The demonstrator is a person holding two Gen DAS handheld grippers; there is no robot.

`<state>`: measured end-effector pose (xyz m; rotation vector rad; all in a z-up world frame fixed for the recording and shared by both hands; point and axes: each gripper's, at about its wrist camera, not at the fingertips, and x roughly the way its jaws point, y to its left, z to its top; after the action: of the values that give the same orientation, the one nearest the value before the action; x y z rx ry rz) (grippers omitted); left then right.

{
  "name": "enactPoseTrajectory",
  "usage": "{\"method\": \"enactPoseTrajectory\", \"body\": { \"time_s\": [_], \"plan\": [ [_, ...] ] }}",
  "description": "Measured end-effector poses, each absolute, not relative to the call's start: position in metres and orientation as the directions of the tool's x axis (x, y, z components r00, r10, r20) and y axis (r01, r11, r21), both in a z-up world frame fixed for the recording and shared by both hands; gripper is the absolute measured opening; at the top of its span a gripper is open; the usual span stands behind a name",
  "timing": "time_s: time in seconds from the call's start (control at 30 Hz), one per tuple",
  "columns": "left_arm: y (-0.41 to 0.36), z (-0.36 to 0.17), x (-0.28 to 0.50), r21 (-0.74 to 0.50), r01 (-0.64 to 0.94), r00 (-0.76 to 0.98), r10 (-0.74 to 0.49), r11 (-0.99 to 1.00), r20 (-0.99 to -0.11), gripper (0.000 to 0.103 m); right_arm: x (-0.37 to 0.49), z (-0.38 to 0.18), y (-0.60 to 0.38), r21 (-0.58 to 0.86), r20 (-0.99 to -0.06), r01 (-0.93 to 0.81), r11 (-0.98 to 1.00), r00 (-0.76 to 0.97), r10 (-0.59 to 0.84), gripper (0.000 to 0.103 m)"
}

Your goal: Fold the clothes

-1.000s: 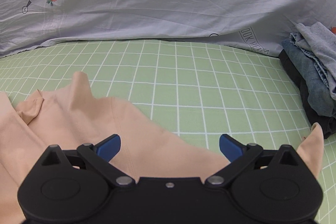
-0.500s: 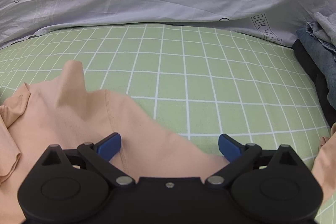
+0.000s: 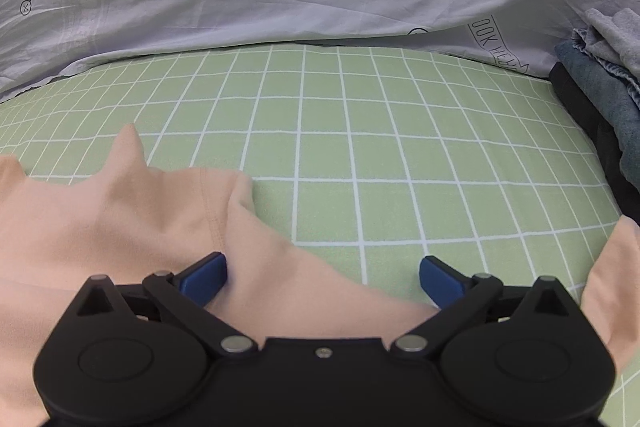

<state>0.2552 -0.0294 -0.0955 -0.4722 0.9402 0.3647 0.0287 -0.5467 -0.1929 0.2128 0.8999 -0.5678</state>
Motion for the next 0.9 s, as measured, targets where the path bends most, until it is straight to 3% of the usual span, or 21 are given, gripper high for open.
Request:
{"method": "enactPoseTrajectory", "body": {
  "time_s": [0.13, 0.27, 0.43, 0.63, 0.9],
  "plan": [
    [-0.073, -0.102, 0.231, -0.087, -0.327, 0.578, 0.126, 0.941, -0.806, 0.051, 0.034, -0.190, -0.543, -0.101, -0.790, 0.531, 0.841, 0.472, -0.393, 0.103],
    [-0.107, -0.107, 0.222, -0.106, -0.181, 0.583, 0.019, 0.978, -0.812, 0.060, 0.037, -0.187, -0.544, -0.123, -0.798, 0.511, 0.851, 0.459, -0.390, 0.103],
    [-0.142, -0.108, 0.223, -0.065, -0.065, 0.556, -0.018, 0.996, -0.831, 0.069, 0.038, -0.187, -0.544, -0.132, -0.800, 0.501, 0.855, 0.456, -0.390, 0.103],
    [-0.141, -0.099, 0.230, 0.013, -0.083, 0.515, 0.054, 0.996, -0.856, 0.069, 0.035, -0.190, -0.545, -0.106, -0.797, 0.520, 0.847, 0.465, -0.385, 0.103],
    [-0.083, -0.080, 0.233, 0.015, -0.258, 0.530, 0.155, 0.966, -0.833, 0.070, 0.033, -0.191, -0.546, -0.100, -0.795, 0.519, 0.849, 0.471, -0.382, 0.103]
  ]
}}
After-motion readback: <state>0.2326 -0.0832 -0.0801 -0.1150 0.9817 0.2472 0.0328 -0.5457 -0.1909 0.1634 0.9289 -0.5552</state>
